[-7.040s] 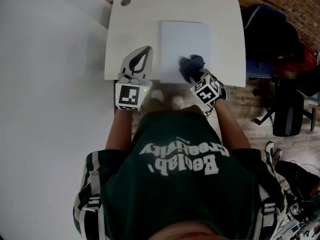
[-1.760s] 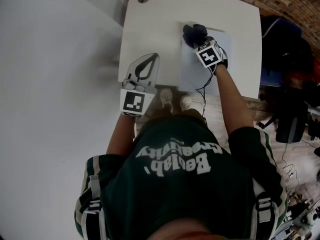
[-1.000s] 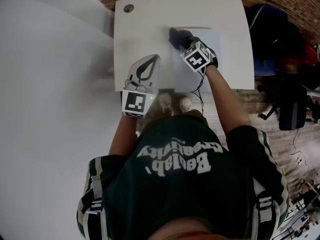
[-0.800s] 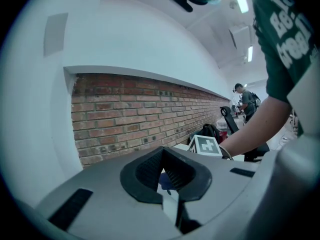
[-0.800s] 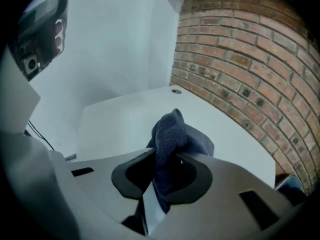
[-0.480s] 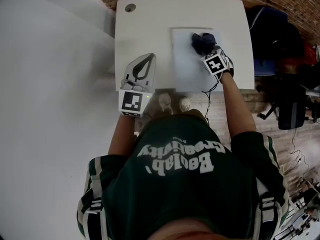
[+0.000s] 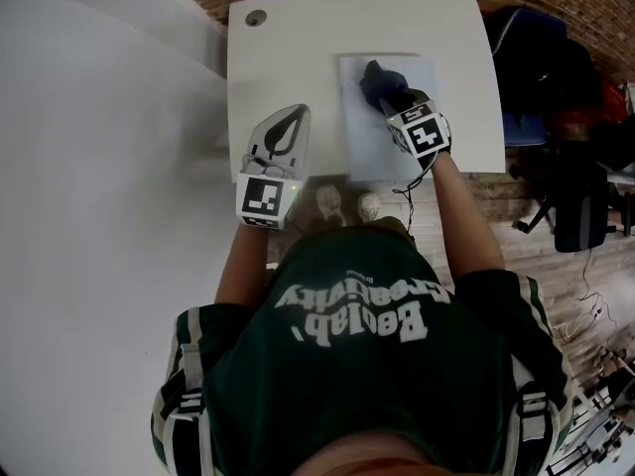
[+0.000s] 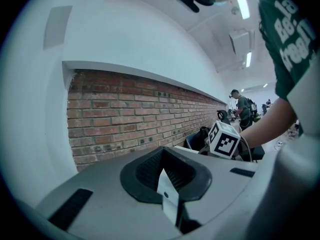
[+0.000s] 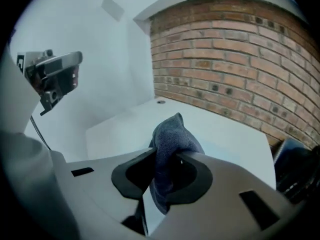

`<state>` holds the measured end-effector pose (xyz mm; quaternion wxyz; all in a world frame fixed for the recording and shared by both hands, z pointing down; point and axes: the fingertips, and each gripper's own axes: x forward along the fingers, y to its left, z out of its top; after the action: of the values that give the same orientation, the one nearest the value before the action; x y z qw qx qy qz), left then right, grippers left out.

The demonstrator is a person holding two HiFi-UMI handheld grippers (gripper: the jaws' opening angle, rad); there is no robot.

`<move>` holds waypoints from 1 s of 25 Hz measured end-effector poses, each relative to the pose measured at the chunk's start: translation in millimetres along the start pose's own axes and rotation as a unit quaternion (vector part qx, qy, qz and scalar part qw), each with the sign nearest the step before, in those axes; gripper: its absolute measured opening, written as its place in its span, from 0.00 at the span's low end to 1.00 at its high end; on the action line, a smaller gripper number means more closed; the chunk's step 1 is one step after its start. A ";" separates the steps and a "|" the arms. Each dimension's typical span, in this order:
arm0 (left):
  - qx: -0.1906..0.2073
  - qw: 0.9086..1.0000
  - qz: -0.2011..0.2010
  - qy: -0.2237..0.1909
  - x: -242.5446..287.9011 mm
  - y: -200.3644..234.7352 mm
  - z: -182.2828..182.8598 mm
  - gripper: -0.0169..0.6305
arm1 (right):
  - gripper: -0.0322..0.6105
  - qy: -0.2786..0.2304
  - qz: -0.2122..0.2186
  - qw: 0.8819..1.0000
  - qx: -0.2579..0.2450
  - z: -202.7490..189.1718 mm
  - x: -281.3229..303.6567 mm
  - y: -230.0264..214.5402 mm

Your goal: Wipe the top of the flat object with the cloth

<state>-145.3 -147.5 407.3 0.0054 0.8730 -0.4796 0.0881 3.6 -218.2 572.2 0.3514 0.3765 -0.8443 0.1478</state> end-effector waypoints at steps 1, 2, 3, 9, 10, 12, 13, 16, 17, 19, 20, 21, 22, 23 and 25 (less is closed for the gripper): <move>0.000 1.000 0.000 0.001 -0.8 -0.1 -1.1 0.02 | 0.13 0.000 0.020 1.000 -0.018 6.3 6.5 22.1; 0.000 1.000 0.000 0.003 -1.4 -0.1 -1.9 0.02 | 0.13 0.005 0.039 0.999 -0.034 8.2 14.1 41.9; 0.000 1.000 0.000 0.004 -2.0 -0.1 -2.4 0.02 | 0.13 0.016 0.054 0.997 -0.046 5.8 22.2 58.0; -0.003 1.000 0.001 0.006 -4.0 -1.9 -0.2 0.02 | 0.13 0.053 0.078 0.995 -0.033 -21.0 42.8 80.4; -0.003 1.000 0.000 0.006 -4.4 -2.3 -0.8 0.02 | 0.13 0.051 0.075 0.996 -0.027 -20.5 41.2 76.9; -0.001 1.000 -0.003 0.005 -5.9 -3.7 -2.5 0.02 | 0.13 0.055 0.055 0.997 -0.028 -23.7 36.2 63.8; 0.000 1.000 -0.005 0.005 -6.4 -4.3 -3.4 0.02 | 0.13 0.059 0.041 0.997 -0.028 -28.6 32.4 53.6; 0.006 1.000 -0.008 0.007 -4.3 -4.2 -4.8 0.02 | 0.13 0.072 0.001 0.997 0.002 -55.4 16.3 11.4; 0.006 1.000 -0.008 0.007 -3.2 -3.5 -4.5 0.02 | 0.13 0.075 -0.013 0.997 0.021 -66.7 8.7 -5.9; 0.008 1.000 -0.008 0.007 -1.6 -1.8 -4.0 0.02 | 0.13 0.079 -0.044 0.994 0.060 -87.4 -8.5 -37.9; 0.009 1.000 -0.009 0.007 -1.4 -1.2 -4.1 0.02 | 0.13 0.081 -0.057 0.992 0.073 -94.8 -16.7 -49.7; 0.009 1.000 -0.010 0.007 -1.5 -0.8 -4.6 0.02 | 0.13 0.082 -0.067 0.991 0.081 -99.2 -23.4 -57.8; 0.009 1.000 -0.010 0.008 -1.5 -0.5 -5.2 0.02 | 0.13 0.081 -0.073 0.990 0.084 -100.3 -27.8 -62.0; 0.009 1.000 -0.010 0.009 -1.4 -0.5 -5.6 0.02 | 0.13 0.076 -0.076 0.990 0.087 -97.3 -30.6 -62.3; 0.007 1.000 -0.012 0.010 -0.3 -2.0 -5.8 0.02 | 0.13 0.044 -0.061 0.992 0.100 -77.9 -34.1 -49.5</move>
<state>-144.6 -145.6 413.1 0.0054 0.8779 -0.4683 0.0999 93.9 -193.2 602.7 0.3571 0.4541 -0.7843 0.2260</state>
